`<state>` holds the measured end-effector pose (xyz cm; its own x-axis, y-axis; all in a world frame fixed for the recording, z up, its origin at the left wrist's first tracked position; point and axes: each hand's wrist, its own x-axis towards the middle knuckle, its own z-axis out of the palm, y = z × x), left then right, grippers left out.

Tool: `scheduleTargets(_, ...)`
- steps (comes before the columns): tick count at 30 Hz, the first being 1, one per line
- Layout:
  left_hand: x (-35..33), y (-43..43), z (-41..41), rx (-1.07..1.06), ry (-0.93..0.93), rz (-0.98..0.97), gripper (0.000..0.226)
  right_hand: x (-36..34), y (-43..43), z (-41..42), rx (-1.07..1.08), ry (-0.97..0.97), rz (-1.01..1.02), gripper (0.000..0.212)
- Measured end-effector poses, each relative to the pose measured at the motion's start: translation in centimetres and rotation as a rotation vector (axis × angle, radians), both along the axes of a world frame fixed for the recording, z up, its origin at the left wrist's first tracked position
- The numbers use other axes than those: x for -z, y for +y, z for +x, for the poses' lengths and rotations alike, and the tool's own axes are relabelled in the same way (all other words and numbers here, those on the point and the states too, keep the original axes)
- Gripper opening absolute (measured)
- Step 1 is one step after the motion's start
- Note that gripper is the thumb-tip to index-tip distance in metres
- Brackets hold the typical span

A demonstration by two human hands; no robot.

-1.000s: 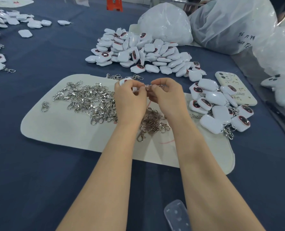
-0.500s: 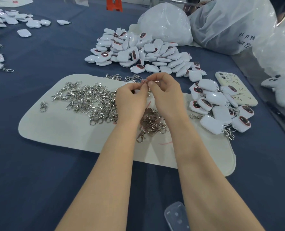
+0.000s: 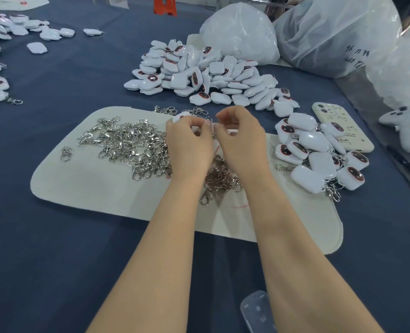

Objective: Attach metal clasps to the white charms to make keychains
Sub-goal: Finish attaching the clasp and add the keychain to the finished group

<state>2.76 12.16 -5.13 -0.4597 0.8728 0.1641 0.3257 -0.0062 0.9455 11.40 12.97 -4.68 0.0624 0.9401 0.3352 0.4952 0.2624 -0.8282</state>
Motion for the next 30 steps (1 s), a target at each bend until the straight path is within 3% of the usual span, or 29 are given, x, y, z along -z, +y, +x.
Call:
scheduleTargets(5, 0.05, -0.32, 0.03, 0.02, 0.106, 0.021, 0.017, 0.3, 0.13, 0.01, -0.042, -0.023, 0.009, 0.005)
scheduleTargets(13, 0.03, -0.31, 0.09, 0.035, 0.195, 0.02, 0.017, 0.53, 0.33, -0.03, -0.045, 0.067, 0.004, 0.01)
scheduleTargets(30, 0.23, -0.28, 0.26, 0.03, 0.165, 0.049, 0.015, 0.18, 0.21, -0.05, -0.026, 0.116, -0.02, 0.007)
